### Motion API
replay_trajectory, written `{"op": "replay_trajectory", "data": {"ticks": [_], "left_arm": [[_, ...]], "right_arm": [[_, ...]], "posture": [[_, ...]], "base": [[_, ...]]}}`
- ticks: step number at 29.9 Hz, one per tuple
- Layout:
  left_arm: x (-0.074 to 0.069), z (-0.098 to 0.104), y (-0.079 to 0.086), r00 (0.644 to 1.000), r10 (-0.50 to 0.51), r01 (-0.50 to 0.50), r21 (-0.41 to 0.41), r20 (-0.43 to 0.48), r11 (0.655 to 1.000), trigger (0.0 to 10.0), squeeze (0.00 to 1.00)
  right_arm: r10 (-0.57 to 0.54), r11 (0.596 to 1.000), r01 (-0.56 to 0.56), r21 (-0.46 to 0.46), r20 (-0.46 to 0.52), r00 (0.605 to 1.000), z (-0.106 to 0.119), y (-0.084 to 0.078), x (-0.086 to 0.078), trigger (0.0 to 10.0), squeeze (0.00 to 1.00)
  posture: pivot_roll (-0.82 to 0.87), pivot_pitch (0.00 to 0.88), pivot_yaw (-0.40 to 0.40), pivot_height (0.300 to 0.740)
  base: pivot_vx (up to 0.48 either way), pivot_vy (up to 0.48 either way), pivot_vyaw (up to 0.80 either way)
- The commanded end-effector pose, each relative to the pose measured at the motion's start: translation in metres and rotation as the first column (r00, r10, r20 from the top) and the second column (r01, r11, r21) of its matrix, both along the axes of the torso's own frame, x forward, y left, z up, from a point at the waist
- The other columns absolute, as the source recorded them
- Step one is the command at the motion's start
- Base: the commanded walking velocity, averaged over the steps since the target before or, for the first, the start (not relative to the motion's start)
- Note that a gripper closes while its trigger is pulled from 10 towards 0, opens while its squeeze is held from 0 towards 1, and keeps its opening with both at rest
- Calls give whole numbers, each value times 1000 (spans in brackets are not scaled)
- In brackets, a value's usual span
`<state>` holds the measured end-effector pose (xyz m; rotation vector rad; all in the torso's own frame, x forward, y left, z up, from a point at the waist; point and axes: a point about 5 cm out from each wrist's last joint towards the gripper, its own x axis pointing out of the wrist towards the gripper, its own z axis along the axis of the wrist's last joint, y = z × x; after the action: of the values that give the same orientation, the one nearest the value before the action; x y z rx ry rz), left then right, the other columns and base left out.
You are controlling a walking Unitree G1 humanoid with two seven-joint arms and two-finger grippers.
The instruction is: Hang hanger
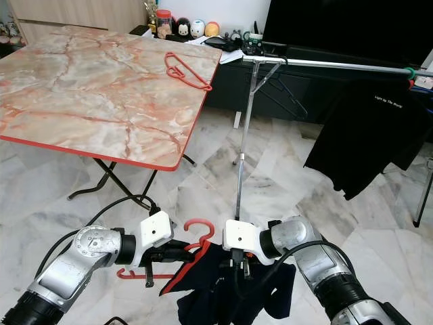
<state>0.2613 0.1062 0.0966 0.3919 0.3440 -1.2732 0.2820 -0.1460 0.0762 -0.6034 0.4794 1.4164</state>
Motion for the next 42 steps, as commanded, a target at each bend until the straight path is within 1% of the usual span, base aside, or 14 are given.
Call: {"op": "replay_trajectory", "data": {"ticks": [1, 11, 21, 27, 28, 29, 32, 34, 35, 36, 39, 40, 41, 42], "left_arm": [[1, 1, -1, 1000, 13, -12, -13, 17, 1000, 0, 0], [1, -1, 1, 999, 28, -28, -13, 21, 1000, 0, 0], [1, -1, 7, 998, 43, -43, -2, 36, 999, 0, 0], [1, 1, 9, 998, 53, -52, -33, 31, 998, 0, 0], [1, 1, 9, 998, 54, -53, -40, 29, 998, 0, 0], [1, 1, 10, 998, 54, -52, -46, 27, 998, 0, 0], [0, 1, 12, 998, 54, -52, -52, 21, 997, 0, 0], [-1, 1, 13, 998, 54, -53, -52, 20, 997, 0, 0], [-1, 1, 15, 998, 58, -57, -53, 20, 997, 0, 0], [0, 2, 18, 997, 69, -68, -57, 21, 996, 0, 0], [0, 2, 22, 997, 79, -78, -60, 21, 995, 0, 0], [0, 4, 27, 996, 91, -89, -67, 15, 994, 0, 0], [0, 4, 27, 996, 91, -89, -67, 15, 994, 0, 0], [0, 5, 30, 995, 95, -94, -70, 13, 993, 0, 0]], "right_arm": [[17, 1000, -18, 11, 18, 1000, 7, 0, 1, 10000, 1000], [8, 1000, -8, -9, 13, 1000, 7, -8, 1, 10000, 1000], [-34, 998, 37, -57, 43, 998, 11, -25, 5, 10000, 1000], [-82, 993, 89, -75, 82, 993, 13, -37, 8, 10000, 1000], [-108, 990, 117, -76, 110, 988, 15, -40, 11, 10000, 322], [-128, 988, 138, -75, 131, 983, 16, -43, 13, 10000, 0], [-187, 978, 200, -66, 160, 969, 21, -54, 18, 10000, 0], [-196, 976, 209, -65, 163, 967, 22, -56, 18, 10000, 0], [-207, 973, 221, -71, 163, 965, 23, -62, 18, 10000, 0], [-229, 965, 245, -90, 162, 960, 24, -73, 17, 10000, 0], [-253, 959, 268, -91, 153, 955, 24, -81, 15, 10000, 0], [-298, 948, 310, -77, 132, 945, 23, -92, 13, 10000, 0], [-298, 948, 310, -77, 132, 945, 23, -92, 13, 10000, 0], [-316, 942, 327, -73, 125, 940, 22, -97, 11, 10000, 0]], "posture": [[0, 0, -68, 740], [-4, 0, -73, 740], [-11, 0, -76, 740], [-15, 0, -79, 740], [-18, 0, -81, 740], [-18, 0, -81, 740], [-18, 0, -82, 740], [-23, 0, -82, 740], [-24, 0, -82, 740], [-26, 0, -82, 740], [-28, 0, -83, 740], [-28, 0, -83, 740], [-28, 0, -83, 740], [-27, 0, -83, 740]], "base": [[0, 0, 0], [0, 0, 0], [0, 0, 0], [0, 0, 0], [0, 0, 0], [0, 0, 0], [0, 0, 0], [0, 0, 0], [0, 0, 0], [0, 0, 0], [0, 0, 0], [0, 0, 0], [0, 0, 0], [0, 0, 0]]}}
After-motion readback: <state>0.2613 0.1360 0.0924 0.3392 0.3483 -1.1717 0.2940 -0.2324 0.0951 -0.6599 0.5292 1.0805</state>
